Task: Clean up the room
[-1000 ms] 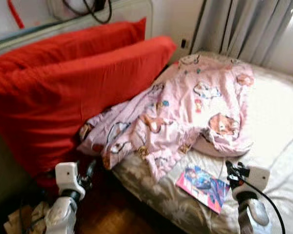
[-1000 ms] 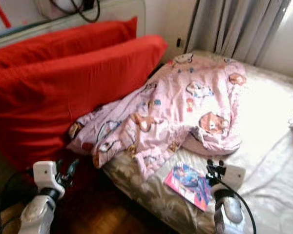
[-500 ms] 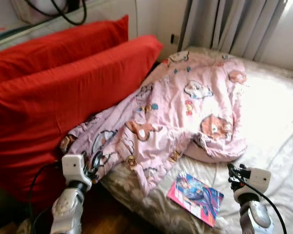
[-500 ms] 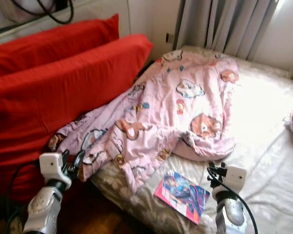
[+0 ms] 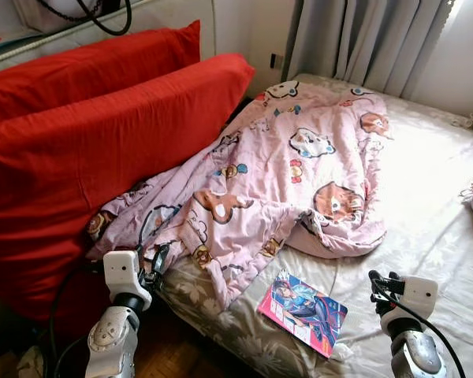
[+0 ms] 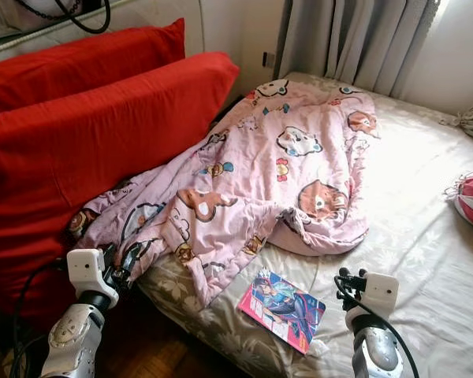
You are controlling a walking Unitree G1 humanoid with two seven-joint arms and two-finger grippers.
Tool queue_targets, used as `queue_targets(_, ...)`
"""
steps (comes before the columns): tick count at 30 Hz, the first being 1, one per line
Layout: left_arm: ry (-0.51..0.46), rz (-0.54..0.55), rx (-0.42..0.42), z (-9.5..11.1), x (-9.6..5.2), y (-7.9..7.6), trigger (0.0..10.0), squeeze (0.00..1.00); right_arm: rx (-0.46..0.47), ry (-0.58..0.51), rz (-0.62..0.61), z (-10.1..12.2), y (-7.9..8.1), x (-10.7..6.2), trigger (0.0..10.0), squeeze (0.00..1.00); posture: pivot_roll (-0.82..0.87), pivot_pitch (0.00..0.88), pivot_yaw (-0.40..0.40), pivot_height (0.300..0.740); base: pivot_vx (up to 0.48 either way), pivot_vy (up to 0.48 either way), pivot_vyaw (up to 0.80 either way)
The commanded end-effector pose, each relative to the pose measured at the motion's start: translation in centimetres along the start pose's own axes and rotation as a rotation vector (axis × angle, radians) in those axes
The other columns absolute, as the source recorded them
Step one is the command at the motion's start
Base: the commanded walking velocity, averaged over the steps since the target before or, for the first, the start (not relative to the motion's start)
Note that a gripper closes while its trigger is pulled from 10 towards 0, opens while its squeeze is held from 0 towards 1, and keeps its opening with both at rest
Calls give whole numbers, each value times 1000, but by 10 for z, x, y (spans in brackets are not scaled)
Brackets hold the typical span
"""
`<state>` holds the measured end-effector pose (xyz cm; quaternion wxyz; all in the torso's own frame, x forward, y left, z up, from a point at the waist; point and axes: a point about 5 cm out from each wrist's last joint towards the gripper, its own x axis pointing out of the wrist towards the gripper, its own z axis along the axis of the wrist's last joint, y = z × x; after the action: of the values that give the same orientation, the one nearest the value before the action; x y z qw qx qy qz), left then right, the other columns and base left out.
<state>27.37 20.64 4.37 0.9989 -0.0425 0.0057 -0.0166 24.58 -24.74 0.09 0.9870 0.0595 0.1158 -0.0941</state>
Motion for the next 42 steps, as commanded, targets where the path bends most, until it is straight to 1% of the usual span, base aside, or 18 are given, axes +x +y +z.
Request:
queue_targets(1,3,17,-4,2,-2,5,10000,0,-9,28,-6,-4,-2,-2,10000,0,10,125,-40,671,0,0,0)
queue_targets(3,4,16,-4,2,-2,5,10000,0,-11,24,2,-4,-1,-1,10000,0,10,126,-39,661,0,0,0)
queue_targets(5,3,17,-6,3,-2,6,10000,0,4,9,10,-2,0,-1,10000,0,6,128,-38,661,0,0,0)
queue_targets(11,6,9,-6,3,-1,5,10000,0,20,27,4,-5,3,0,10000,0,8,127,-36,661,0,0,0)
queue_targets(13,8,10,-5,3,-2,5,10000,0,15,48,10,-6,4,1,10000,0,7,129,-36,661,0,0,0)
queue_targets(15,9,9,-5,3,-2,5,10000,0,21,56,41,-7,7,2,10000,0,6,127,-35,646,0,0,0)
queue_targets(17,10,9,-6,3,-2,5,10000,0,1,48,38,-6,6,1,10000,0,4,127,-33,641,0,0,0)
queue_targets(20,11,7,-6,3,-1,5,10000,0,21,20,31,-4,5,0,10000,0,6,122,-32,641,0,0,0)
queue_targets(22,12,6,-8,4,-1,5,10000,0,9,35,32,-5,5,1,10000,0,4,116,-29,641,0,0,0)
queue_targets(29,30,-11,-20,2,0,2,10000,0,14,73,59,-8,8,3,10000,0,9,104,-30,641,0,0,0)
queue_targets(34,37,-21,-22,1,0,-2,10000,0,26,107,84,-12,13,3,10000,0,9,98,-26,641,0,0,0)
queue_targets(42,48,-30,-17,2,2,0,10000,0,39,131,134,-17,22,4,10000,0,13,99,-17,641,0,0,0)
